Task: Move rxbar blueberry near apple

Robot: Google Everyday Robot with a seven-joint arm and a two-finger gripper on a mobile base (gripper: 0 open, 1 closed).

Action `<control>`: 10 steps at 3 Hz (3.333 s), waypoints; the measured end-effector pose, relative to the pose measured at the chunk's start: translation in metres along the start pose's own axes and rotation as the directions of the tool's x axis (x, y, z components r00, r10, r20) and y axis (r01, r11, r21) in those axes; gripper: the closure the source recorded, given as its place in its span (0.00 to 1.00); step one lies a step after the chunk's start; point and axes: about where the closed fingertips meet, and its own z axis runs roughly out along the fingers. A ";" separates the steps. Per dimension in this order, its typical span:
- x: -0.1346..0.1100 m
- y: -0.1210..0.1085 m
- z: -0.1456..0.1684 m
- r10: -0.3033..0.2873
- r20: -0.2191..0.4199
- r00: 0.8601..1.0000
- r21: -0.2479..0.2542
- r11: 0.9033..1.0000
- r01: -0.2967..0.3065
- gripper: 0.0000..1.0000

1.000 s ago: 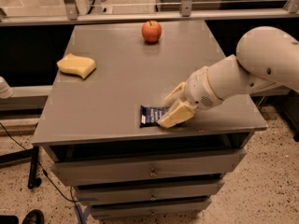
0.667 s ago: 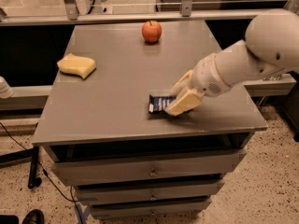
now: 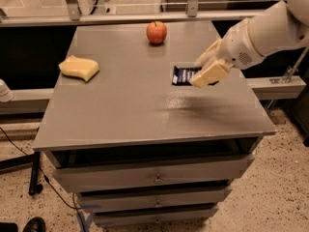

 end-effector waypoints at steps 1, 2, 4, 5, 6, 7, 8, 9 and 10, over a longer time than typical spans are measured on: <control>0.001 0.002 0.002 0.000 -0.001 1.000 -0.004 1.000 0.000 1.00; 0.003 -0.006 0.004 0.003 0.004 1.000 0.019 1.000 -0.003 1.00; 0.038 -0.106 0.031 0.050 0.046 0.998 0.135 0.989 -0.056 1.00; 0.046 -0.162 0.054 0.071 0.072 0.995 0.172 0.982 -0.082 1.00; 0.036 -0.202 0.074 0.066 0.103 0.992 0.198 0.977 -0.085 1.00; 0.029 -0.226 0.090 0.067 0.121 0.990 0.222 0.971 -0.093 1.00; 0.027 -0.239 0.103 0.078 0.117 0.990 0.232 0.967 -0.104 0.83; 0.028 -0.245 0.111 0.087 0.110 0.990 0.232 0.966 -0.111 0.59; 0.026 -0.247 0.118 0.092 0.111 0.990 0.225 0.968 -0.115 0.36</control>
Offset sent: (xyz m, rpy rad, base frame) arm 0.0179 -0.0113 -0.0060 0.0104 -0.0374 -0.0448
